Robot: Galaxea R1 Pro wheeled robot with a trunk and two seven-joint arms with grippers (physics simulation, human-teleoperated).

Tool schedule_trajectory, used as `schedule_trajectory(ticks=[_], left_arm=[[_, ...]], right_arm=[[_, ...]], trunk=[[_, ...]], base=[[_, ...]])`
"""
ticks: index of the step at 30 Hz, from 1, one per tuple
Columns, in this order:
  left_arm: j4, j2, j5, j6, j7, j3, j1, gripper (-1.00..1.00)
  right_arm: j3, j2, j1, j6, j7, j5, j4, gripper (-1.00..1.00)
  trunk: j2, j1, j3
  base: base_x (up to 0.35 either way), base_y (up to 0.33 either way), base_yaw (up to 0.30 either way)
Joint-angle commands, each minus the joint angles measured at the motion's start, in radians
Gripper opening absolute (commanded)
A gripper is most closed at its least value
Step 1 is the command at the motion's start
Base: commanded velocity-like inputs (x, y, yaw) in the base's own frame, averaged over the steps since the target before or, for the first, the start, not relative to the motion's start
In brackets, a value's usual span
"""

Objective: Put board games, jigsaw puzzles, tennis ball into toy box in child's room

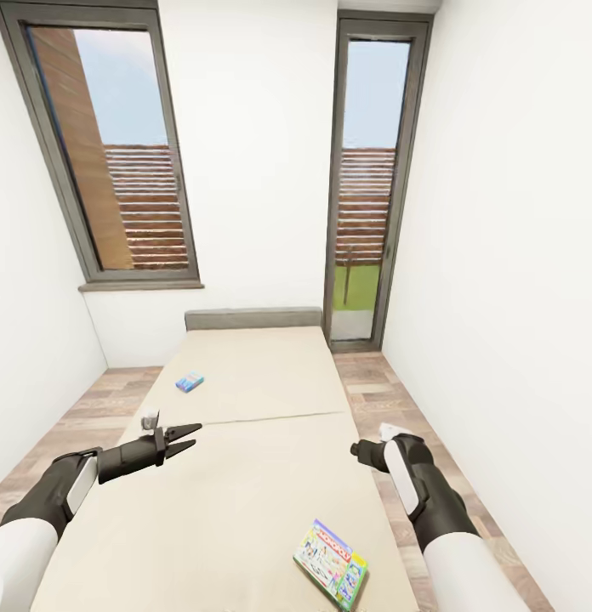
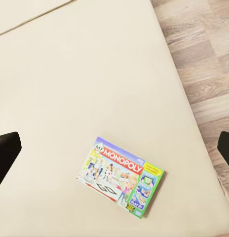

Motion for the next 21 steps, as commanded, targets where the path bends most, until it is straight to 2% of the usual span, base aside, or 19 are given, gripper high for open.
schedule_trajectory(ticks=[1,6,9,14,15,19,20,21], left_arm=[[0.0,0.0,0.002,0.009,-0.002,0.001,-0.001,1.0],[0.0,-0.001,0.003,0.01,-0.002,-0.002,-0.001,1.0],[0.0,-0.003,0.003,0.01,-0.003,-0.004,-0.001,1.0],[0.0,-0.002,0.005,0.015,-0.016,-0.004,0.0,1.0],[0.0,-0.001,0.005,0.018,-0.027,-0.004,0.0,1.0],[-0.003,0.0,0.003,0.048,-0.15,-0.005,0.0,1.0],[-0.012,0.001,0.0,0.061,-0.207,-0.005,0.0,1.0],[-0.02,0.001,-0.001,0.065,-0.231,-0.006,0.0,1.0]], right_arm=[[0.002,0.001,-0.001,0.004,-0.008,-0.011,-0.002,1.0],[0.02,0.007,-0.003,0.015,-0.008,-0.012,-0.003,1.0],[0.029,0.024,-0.004,0.019,-0.009,-0.012,-0.001,1.0],[0.037,0.036,-0.005,0.023,-0.009,-0.011,0.0,1.0],[0.038,0.036,-0.005,0.024,-0.009,-0.011,0.0,1.0],[0.039,0.032,-0.005,0.026,-0.008,-0.011,-0.001,1.0],[0.04,0.032,-0.005,0.026,-0.007,-0.012,-0.002,1.0],[0.04,0.032,-0.005,0.026,-0.007,-0.012,-0.002,1.0]], trunk=[[-0.002,0.001,-0.003],[-0.002,0.001,-0.011],[-0.002,0.001,-0.016],[-0.002,0.001,-0.025],[-0.002,0.001,-0.026],[-0.002,0.001,-0.033],[-0.002,0.001,-0.035],[-0.002,0.001,-0.036]], base=[[0.0,0.0,0.0],[0.0,0.0,0.0],[0.0,0.0,0.0],[0.0,0.0,0.0],[0.0,0.0,0.0],[0.0,0.0,0.0],[0.0,0.0,0.0],[0.0,0.0,0.0]])
